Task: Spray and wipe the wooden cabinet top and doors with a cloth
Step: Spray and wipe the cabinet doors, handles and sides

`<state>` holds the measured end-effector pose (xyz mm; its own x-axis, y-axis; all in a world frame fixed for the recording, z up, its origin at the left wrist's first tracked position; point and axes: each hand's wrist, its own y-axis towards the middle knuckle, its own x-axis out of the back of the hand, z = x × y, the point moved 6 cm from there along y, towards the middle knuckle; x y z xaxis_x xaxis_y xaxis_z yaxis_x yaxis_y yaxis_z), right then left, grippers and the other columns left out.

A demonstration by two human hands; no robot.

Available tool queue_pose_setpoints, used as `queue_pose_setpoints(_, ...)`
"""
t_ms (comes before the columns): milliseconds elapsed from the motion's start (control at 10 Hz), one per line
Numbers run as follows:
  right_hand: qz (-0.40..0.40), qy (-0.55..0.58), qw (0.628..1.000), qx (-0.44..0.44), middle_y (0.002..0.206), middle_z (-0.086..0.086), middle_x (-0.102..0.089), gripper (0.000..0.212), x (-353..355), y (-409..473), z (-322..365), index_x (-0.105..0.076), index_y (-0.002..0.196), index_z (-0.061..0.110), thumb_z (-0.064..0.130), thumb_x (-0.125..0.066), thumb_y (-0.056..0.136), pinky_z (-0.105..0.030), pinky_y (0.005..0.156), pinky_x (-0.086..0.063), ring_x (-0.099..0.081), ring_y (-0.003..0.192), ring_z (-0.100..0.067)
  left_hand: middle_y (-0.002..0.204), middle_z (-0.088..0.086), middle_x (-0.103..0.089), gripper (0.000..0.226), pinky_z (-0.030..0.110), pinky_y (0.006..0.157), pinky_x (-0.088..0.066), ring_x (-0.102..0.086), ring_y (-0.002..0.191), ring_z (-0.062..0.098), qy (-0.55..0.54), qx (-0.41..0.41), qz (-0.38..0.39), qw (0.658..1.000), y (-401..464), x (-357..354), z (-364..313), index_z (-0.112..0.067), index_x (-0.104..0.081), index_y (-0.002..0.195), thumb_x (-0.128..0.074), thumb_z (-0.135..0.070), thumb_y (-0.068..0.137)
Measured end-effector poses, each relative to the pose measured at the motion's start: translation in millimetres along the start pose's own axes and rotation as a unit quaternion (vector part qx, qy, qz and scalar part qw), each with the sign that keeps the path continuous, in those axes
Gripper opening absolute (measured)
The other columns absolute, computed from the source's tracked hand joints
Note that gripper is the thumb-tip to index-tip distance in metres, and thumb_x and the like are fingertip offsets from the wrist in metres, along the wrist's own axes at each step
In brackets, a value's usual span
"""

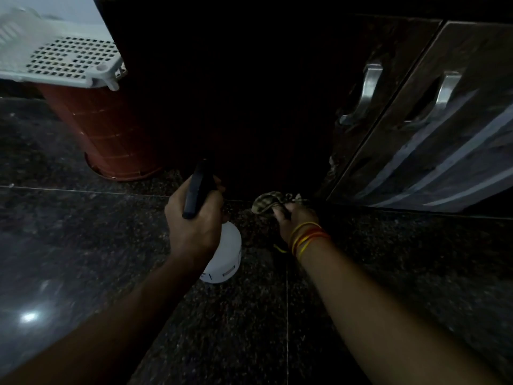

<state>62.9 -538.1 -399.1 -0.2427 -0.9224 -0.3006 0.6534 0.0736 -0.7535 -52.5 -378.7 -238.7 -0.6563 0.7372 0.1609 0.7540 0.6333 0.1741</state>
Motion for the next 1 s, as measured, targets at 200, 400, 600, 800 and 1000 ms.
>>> queue_pose_setpoints(200,-0.030,0.011,0.999,0.016,0.132,-0.016,-0.047,0.047,6,-21,16,-0.030,0.142,0.000,0.001,-0.043,0.097,-0.021,0.057,-0.056,-0.054,0.076,-0.012,0.068,0.029,-0.057,0.015,0.024,0.043,-0.043,-0.051,0.054,0.040,0.005,0.000,0.001,1.000,2,-4,2,-0.007,-0.063,0.083,-0.049,-0.010,0.081)
queue_pose_setpoints(400,-0.070,0.108,0.983,0.131,0.116,-0.015,-0.052,0.043,-2,-68,66,-0.043,0.129,0.004,-0.011,-0.050,0.090,-0.034,0.066,-0.055,-0.057,0.097,-0.033,0.069,0.031,-0.054,0.016,0.040,0.045,-0.040,-0.048,0.054,0.043,-0.011,-0.017,0.024,1.000,-2,-17,-9,-0.001,-0.062,0.088,-0.050,-0.010,0.083)
queue_pose_setpoints(600,-0.083,0.052,0.983,0.156,0.078,-0.006,-0.051,0.030,-4,-86,82,-0.052,0.111,0.003,-0.010,-0.059,0.086,-0.036,0.065,-0.053,-0.050,0.061,-0.016,0.063,0.021,-0.051,0.021,0.036,0.047,-0.041,-0.047,0.053,0.035,-0.035,-0.014,0.022,0.999,-6,-32,-28,0.000,-0.062,0.091,-0.049,-0.016,0.085)
queue_pose_setpoints(800,-0.080,0.046,0.982,0.163,0.074,-0.009,-0.049,0.025,-7,-111,108,-0.051,0.096,0.007,-0.015,-0.054,0.084,-0.033,0.055,-0.048,-0.049,0.060,-0.022,0.075,0.035,-0.050,0.017,0.051,0.050,-0.039,-0.045,0.059,0.048,-0.032,-0.032,0.012,0.999,-14,-45,-54,0.003,-0.058,0.089,-0.052,-0.013,0.091)
queue_pose_setpoints(1000,-0.095,-0.015,0.963,0.251,0.073,-0.006,-0.060,0.027,-7,-124,127,-0.055,0.071,0.021,-0.005,-0.064,0.076,-0.051,0.075,-0.056,-0.061,0.075,-0.028,0.076,0.035,-0.051,0.015,0.053,0.052,-0.042,-0.049,0.064,0.051,-0.037,-0.015,-0.056,0.998,-20,-50,-75,-0.006,-0.058,0.081,-0.052,-0.006,0.095)
